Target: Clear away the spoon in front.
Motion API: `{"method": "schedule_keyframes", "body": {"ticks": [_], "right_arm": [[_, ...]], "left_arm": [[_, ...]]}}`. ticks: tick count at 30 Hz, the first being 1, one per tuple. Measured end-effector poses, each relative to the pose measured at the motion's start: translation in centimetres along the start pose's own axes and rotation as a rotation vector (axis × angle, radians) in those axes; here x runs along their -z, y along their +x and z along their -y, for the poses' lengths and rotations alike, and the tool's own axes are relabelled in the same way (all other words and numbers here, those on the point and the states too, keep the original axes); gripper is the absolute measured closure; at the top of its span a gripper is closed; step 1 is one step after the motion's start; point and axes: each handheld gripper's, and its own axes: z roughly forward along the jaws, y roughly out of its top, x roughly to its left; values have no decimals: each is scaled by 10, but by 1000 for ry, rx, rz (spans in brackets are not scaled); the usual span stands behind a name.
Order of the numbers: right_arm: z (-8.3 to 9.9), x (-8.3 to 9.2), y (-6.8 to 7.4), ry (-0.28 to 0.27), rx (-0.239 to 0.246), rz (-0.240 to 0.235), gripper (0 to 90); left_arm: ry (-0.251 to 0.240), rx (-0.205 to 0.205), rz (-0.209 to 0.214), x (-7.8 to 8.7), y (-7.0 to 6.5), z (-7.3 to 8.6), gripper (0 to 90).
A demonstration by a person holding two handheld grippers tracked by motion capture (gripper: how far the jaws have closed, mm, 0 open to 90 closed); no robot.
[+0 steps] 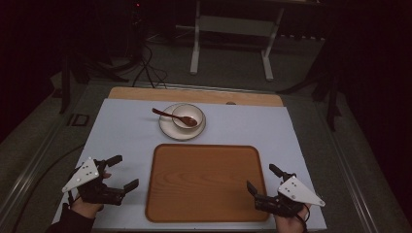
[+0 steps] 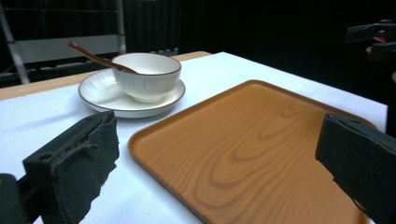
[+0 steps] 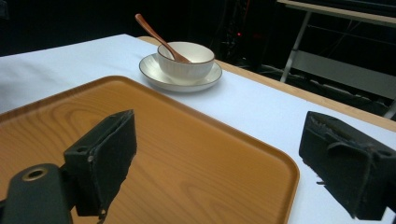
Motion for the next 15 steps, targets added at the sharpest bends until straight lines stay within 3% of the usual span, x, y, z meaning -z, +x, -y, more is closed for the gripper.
{"method": "schedule_keyframes", "body": {"ticks": [9,13,15], "right_arm": [[-2,3,3,-10,12,-14,112],[-3,3,4,-14,11,-16,112],[-3,3,4,-13,11,-15,112]], "left_arm": [[6,29,-13,2,-1,-3,0],[14,43,20,1,-5,-7,0],[41,35,66,-2,-14,-16,0]]}}
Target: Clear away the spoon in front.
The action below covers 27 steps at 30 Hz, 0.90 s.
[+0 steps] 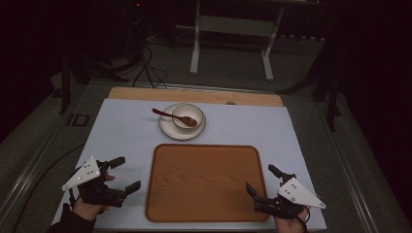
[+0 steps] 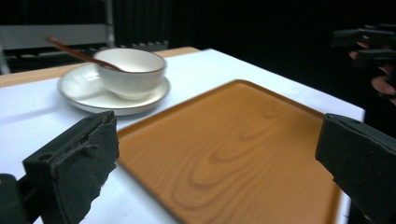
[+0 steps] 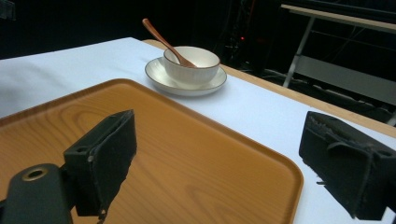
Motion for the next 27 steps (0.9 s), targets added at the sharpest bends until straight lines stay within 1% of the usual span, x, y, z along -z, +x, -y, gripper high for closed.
{"method": "schedule_keyframes", "body": {"ticks": [2,3,5,6,7,9,10,11,14,16,19,21,23,25,26,27], "right_arm": [[0,0,1,-1,0,1,112],[0,-1,1,0,-1,-2,112],[0,-1,2,1,2,-4,112],[0,-1,3,1,3,-8,112],[0,-1,4,0,4,-9,112],[-1,-2,4,-4,10,-10,112],[-1,-2,4,-4,10,-10,112],[-1,-1,5,-5,7,-12,112],[-2,-1,6,-9,18,-9,112],[-2,-1,7,-12,18,-11,112],[-3,-1,7,-14,19,-13,112],[-3,-1,7,-13,20,-11,112],[-3,0,7,-15,15,-10,112],[-3,0,7,-15,14,-9,112],[-3,-1,7,-13,17,-9,112],[-3,-1,8,-11,20,-10,112]], "left_arm": [[-7,1,47,-1,-5,-7,0],[-7,-10,49,-2,-7,-10,0],[-7,-21,76,-3,-10,-19,0],[-7,-34,74,-4,-12,-23,0],[-6,-44,83,-5,-13,-29,0],[-9,-52,91,-6,-14,-36,0],[-9,-52,91,-6,-14,-36,0],[-10,-56,104,-8,-13,-45,0],[-14,-59,106,-11,-11,-56,0],[-15,-59,97,-13,-8,-62,2],[-30,-39,85,-17,0,-70,8],[-33,-42,61,-19,3,-75,18],[-18,-62,24,-24,7,-80,31],[-22,-52,15,-28,12,-84,42],[-23,-50,-3,-30,14,-86,45],[-24,-42,-5,-32,16,-88,46]]}}
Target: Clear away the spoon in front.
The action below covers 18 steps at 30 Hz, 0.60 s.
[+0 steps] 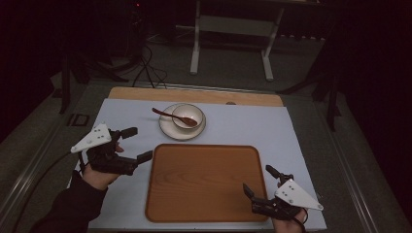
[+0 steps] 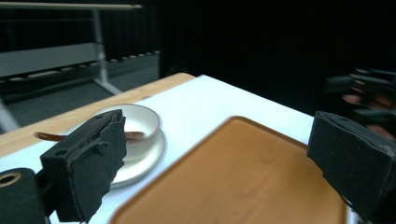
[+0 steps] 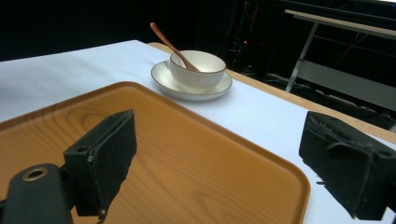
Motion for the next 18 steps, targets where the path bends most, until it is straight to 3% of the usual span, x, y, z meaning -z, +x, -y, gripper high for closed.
{"method": "schedule_keyframes", "body": {"ticks": [6,10,18], "right_arm": [[-1,0,2,-6,8,0,111],[0,-1,2,2,8,-3,112],[0,-2,2,5,11,-5,112]], "left_arm": [[2,33,-41,-12,11,-7,60],[-1,23,-78,-21,16,-11,91],[-35,124,-103,-39,34,-17,148]]}}
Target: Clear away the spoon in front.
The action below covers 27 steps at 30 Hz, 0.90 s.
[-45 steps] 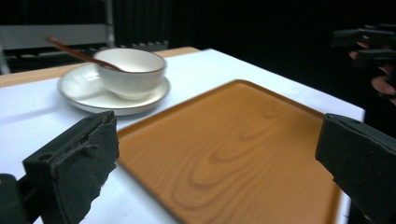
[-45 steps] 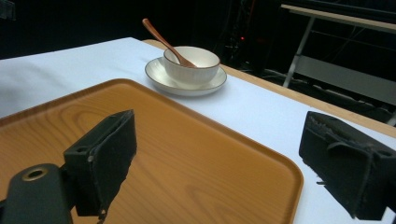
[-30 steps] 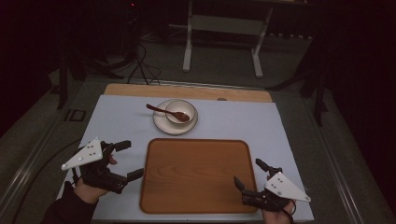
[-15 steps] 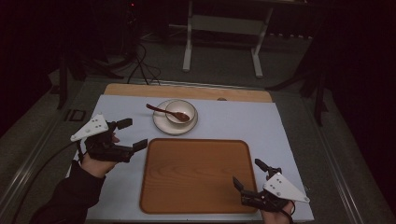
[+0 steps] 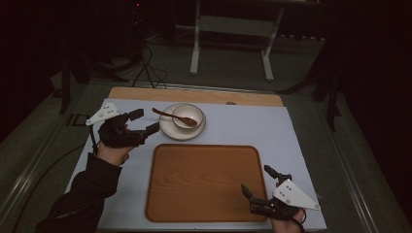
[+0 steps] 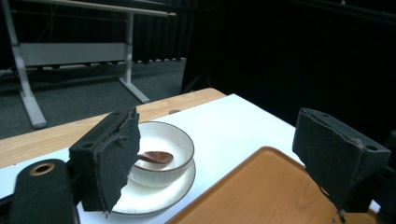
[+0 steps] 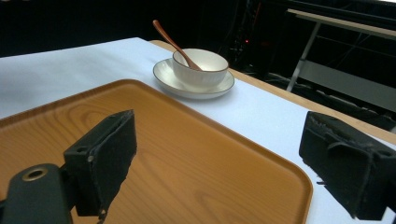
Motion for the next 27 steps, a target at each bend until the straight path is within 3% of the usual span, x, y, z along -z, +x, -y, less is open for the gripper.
{"method": "schedule_keyframes", "body": {"ticks": [9,13,14,17,24,27], "right_arm": [[1,-1,0,6,-4,-9,112],[1,-2,0,11,-1,-8,114],[1,-2,0,11,-1,-10,114],[1,-1,1,11,1,-14,114],[1,-1,0,10,1,-19,114],[2,-2,1,12,0,-20,114]], "left_arm": [[-4,79,-66,-28,16,2,218],[-26,145,-65,-39,24,5,224],[-38,164,-64,-40,27,7,241],[-91,276,-41,-43,40,12,272],[-130,367,-128,-50,58,27,293],[-162,459,-147,-53,66,35,292]]}}
